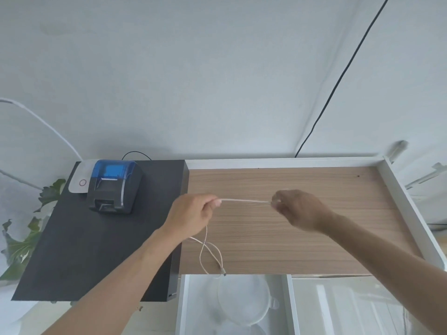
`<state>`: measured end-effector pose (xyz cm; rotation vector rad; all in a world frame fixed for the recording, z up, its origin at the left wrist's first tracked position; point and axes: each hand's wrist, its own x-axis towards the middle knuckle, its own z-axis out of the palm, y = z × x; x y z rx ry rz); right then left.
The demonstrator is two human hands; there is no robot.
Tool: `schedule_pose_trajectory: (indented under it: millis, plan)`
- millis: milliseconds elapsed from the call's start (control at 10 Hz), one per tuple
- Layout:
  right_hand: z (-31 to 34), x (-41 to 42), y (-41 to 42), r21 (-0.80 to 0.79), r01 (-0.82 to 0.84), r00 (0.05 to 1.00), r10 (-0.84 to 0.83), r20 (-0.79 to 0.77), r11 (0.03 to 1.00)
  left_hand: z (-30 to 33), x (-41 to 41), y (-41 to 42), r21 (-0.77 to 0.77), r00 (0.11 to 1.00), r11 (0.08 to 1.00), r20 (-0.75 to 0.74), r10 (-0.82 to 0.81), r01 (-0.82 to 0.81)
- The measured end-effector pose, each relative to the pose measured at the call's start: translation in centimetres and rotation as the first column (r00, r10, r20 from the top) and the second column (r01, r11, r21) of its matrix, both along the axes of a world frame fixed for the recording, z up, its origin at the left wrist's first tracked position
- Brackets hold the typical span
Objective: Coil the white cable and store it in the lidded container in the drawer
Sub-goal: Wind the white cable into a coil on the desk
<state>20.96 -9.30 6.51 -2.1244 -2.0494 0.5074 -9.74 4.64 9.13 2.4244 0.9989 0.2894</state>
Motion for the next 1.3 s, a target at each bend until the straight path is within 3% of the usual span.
schedule_pose_trajectory:
  millis: [100, 200, 300, 400, 500, 600, 700, 800, 900, 1000, 1100, 1200, 1300]
  plan:
    - [1.7, -1.0, -0.2, -0.032, -0.092, 0.996, 0.093, 0.009, 0.995, -0.1, 0.6, 1.4, -0.036, 0.995, 0.997, -0.070, 0.068, -0.071]
    - [3.6, -0.3, 0.6, -0.266, 0.230, 0.532, -0.350, -0.771, 0.936, -0.7, 0.7, 1.3, -0.084, 0.988, 0.989, -0.105, 0.109, -0.118]
    - [4.0, 0.8, 0.7, -0.503, 0.321, -0.489, -0.314, -0.814, 0.803, -1.5, 0.1, 0.6, -0.175, 0.985, 0.979, -0.151, 0.080, -0.106]
    - [2.7, 1.7, 1.9, -0.645, 0.509, -0.794, 0.022, -0.607, 0.570, -1.8, 0.0, -1.2, -0.230, 0.983, 0.973, -0.181, -0.032, -0.010]
    - [0.9, 2.6, 3.0, -0.555, 0.780, -0.555, -0.088, -0.827, 0.289, -1.4, 0.2, -2.8, -0.221, 0.983, 0.970, -0.127, -0.129, 0.098]
    - [-1.6, 2.7, 1.4, 0.089, 0.739, 0.565, -0.542, -0.622, 0.668, -0.9, 0.0, -2.4, -0.193, 0.995, 0.979, -0.056, -0.084, 0.071]
    - [-1.1, 1.2, -0.8, -0.046, 0.171, 0.985, -0.172, -0.012, 0.984, -0.4, -0.2, -0.1, -0.069, 0.997, 0.997, -0.064, 0.035, -0.040]
    - [1.0, -0.3, -1.3, -0.148, 0.023, 0.999, -0.030, -0.044, 0.989, -0.5, -0.1, 1.7, -0.036, 0.987, 0.990, -0.091, 0.129, -0.133]
    - [2.5, -0.7, -1.0, -0.336, 0.116, 0.463, -0.350, -0.815, 0.935, -1.4, 0.1, 1.8, -0.079, 0.977, 0.982, -0.142, 0.160, -0.173]
    - [3.3, -0.3, -0.7, -0.456, 0.172, -0.531, -0.308, -0.790, 0.873, -2.3, -0.4, 0.8, -0.147, 0.975, 0.975, -0.169, 0.143, -0.169]
    - [2.7, 0.4, 1.1, -0.579, 0.450, -0.810, 0.038, -0.585, 0.680, -2.5, -0.8, -0.8, -0.232, 0.984, 0.968, -0.169, 0.058, -0.097]
    - [1.2, 1.3, 3.0, -0.504, 0.767, -0.521, -0.073, -0.850, 0.398, -1.6, -0.7, -2.5, -0.263, 0.989, 0.965, -0.137, -0.052, 0.015]
    - [-0.8, 1.6, 2.6, 0.110, 0.713, 0.551, -0.456, -0.699, 0.692, -0.3, -0.3, -2.7, -0.294, 0.997, 0.955, -0.052, -0.054, 0.037]
